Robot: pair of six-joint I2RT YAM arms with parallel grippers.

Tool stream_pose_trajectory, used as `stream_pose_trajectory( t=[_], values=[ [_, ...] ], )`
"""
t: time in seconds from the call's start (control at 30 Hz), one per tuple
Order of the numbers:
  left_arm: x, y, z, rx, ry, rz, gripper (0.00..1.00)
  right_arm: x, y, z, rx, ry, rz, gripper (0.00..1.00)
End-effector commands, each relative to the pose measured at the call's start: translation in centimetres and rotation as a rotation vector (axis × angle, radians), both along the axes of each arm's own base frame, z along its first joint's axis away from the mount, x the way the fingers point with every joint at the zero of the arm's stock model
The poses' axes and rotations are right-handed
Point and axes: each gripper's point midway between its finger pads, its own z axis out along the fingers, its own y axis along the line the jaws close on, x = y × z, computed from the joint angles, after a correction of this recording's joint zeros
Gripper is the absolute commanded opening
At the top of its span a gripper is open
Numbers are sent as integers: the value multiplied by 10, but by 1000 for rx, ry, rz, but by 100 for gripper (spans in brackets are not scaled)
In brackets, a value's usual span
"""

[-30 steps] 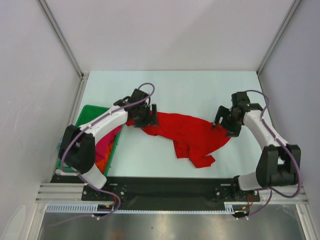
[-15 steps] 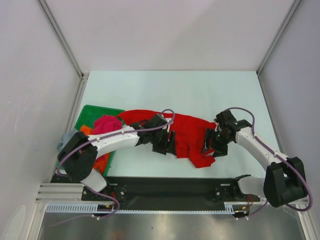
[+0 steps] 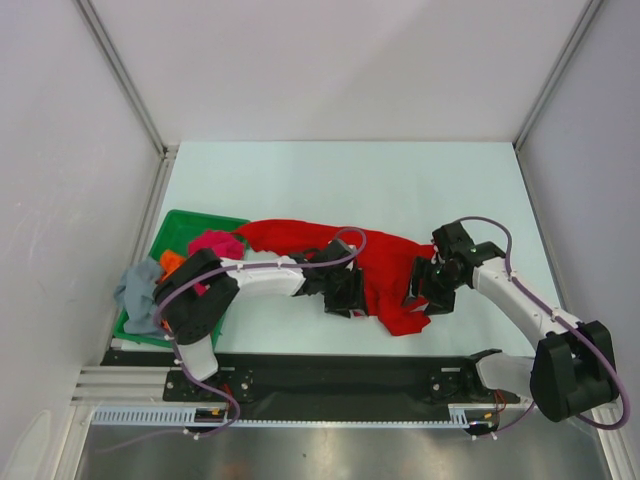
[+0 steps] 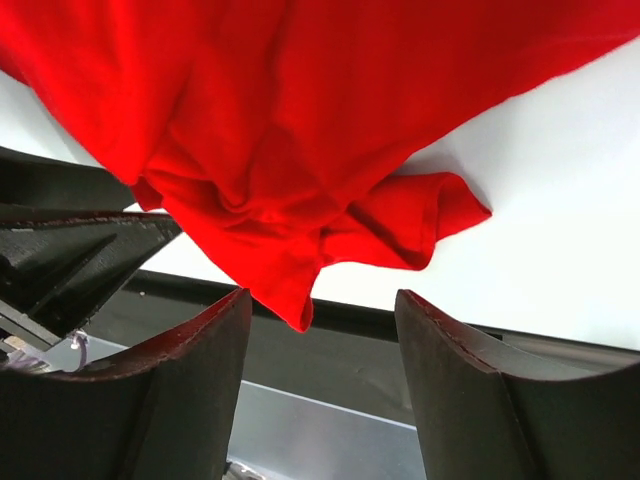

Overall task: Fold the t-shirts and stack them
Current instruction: Flatten the tshirt out

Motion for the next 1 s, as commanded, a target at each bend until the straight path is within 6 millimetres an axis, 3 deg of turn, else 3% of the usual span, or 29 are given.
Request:
stream_pose_trajectory(
  t=[0.0, 0.1, 0.33, 0.43, 0.47, 0.57, 0.77, 0.97],
  values=[
    [20, -3, 2, 33, -67, 78, 58, 6, -3, 5, -16, -8, -48, 65],
    [24, -3, 0, 43, -78, 98, 54, 3, -8, 1, -22, 8, -73, 65],
    [24, -5, -3, 31, -78, 101, 32, 4, -23, -4, -42, 30, -140, 64],
    [27, -11, 6, -5, -96, 98, 9, -3, -25, -12, -52, 68, -167, 63],
    [30, -11, 9, -7, -113, 103, 0, -6, -26, -15, -57, 83, -176, 58],
    [35, -4, 24, 3, -166, 107, 0, -16, -29, -23, -57, 111, -232, 34],
    [32, 30, 58, 48, -278, 99, 0, -20, -27, -37, -23, 117, -249, 39],
    [27, 38, 72, 44, -308, 78, 0, -5, -20, -54, -3, 68, -222, 54]
  ],
)
